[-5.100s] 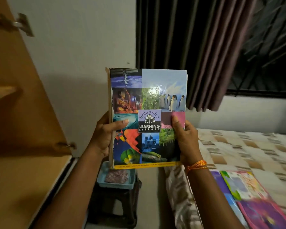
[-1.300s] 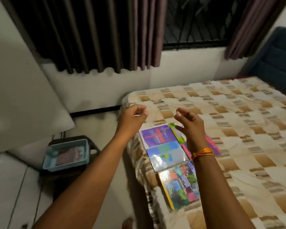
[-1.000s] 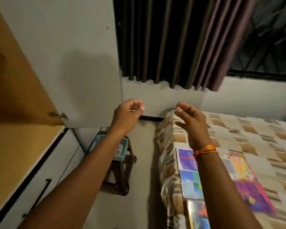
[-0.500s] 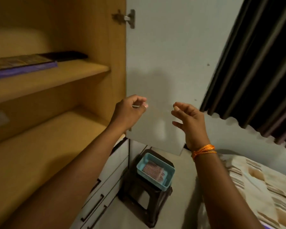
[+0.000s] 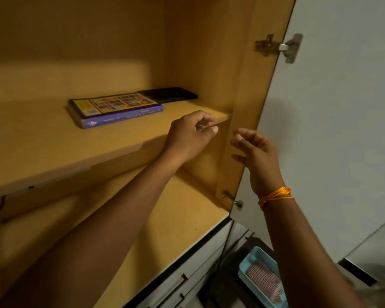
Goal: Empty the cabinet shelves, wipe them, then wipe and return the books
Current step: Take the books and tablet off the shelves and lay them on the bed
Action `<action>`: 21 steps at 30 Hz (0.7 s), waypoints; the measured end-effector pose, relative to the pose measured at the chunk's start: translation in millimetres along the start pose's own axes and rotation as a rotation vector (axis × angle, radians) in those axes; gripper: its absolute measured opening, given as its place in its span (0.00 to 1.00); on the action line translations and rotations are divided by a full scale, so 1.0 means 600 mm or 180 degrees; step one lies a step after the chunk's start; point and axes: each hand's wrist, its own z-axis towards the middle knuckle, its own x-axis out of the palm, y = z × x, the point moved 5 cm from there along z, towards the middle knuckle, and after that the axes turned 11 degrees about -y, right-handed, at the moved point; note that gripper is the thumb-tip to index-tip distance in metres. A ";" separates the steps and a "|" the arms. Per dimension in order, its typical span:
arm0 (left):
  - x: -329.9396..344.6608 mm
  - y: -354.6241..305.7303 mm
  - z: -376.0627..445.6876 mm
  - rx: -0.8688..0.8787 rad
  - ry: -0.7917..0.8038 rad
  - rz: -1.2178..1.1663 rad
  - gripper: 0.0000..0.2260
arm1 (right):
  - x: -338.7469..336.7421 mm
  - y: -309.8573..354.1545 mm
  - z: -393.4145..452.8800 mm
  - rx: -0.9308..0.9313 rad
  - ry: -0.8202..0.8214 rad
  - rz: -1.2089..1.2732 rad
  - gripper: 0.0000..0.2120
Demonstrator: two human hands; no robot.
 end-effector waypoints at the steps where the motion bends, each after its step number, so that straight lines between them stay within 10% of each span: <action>1: -0.010 0.004 0.013 0.0067 0.0017 0.0127 0.13 | 0.024 0.005 0.007 -0.0041 0.0086 -0.0006 0.07; 21: -0.190 0.202 0.183 -0.0347 0.0150 0.2695 0.36 | 0.388 -0.013 0.156 -0.1045 0.1819 -0.2137 0.17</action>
